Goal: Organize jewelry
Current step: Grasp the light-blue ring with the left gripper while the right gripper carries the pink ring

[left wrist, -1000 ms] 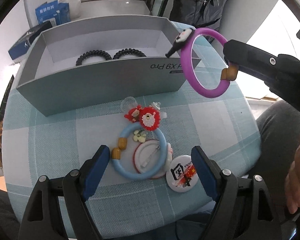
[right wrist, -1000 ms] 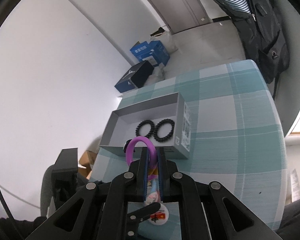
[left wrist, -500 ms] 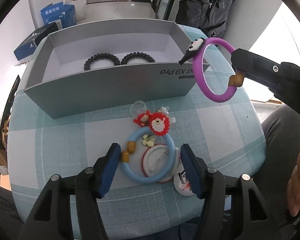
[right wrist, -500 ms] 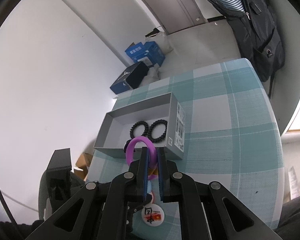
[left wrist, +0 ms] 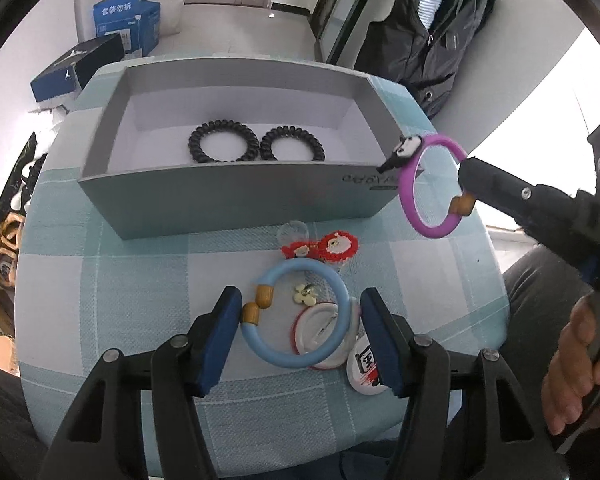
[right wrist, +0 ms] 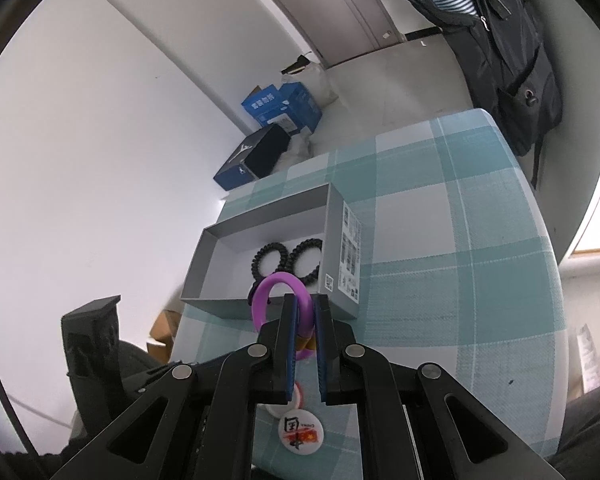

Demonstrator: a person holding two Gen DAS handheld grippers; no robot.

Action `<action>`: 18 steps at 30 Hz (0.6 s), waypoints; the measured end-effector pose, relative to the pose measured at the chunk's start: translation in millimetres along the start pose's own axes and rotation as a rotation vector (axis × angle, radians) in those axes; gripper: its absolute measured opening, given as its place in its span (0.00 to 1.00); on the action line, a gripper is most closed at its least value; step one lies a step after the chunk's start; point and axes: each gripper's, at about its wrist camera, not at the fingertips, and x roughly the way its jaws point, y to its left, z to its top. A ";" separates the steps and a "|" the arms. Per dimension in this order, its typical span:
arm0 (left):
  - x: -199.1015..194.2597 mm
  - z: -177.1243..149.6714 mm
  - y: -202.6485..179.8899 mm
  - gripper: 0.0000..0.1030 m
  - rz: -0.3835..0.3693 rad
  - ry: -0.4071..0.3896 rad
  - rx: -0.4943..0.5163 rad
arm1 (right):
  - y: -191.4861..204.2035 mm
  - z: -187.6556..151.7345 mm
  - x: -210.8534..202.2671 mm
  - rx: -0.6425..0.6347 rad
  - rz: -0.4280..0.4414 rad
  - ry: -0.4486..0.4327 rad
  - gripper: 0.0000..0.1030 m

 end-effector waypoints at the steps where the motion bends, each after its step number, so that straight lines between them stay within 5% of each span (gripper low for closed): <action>1: -1.4 0.0 1.6 0.55 -0.009 0.000 -0.008 | 0.1 0.1 0.5 0.001 0.001 0.001 0.07; 18: -54.8 20.0 18.3 0.55 -0.084 -0.153 -0.094 | 5.8 1.3 -3.7 -0.002 0.044 -0.037 0.07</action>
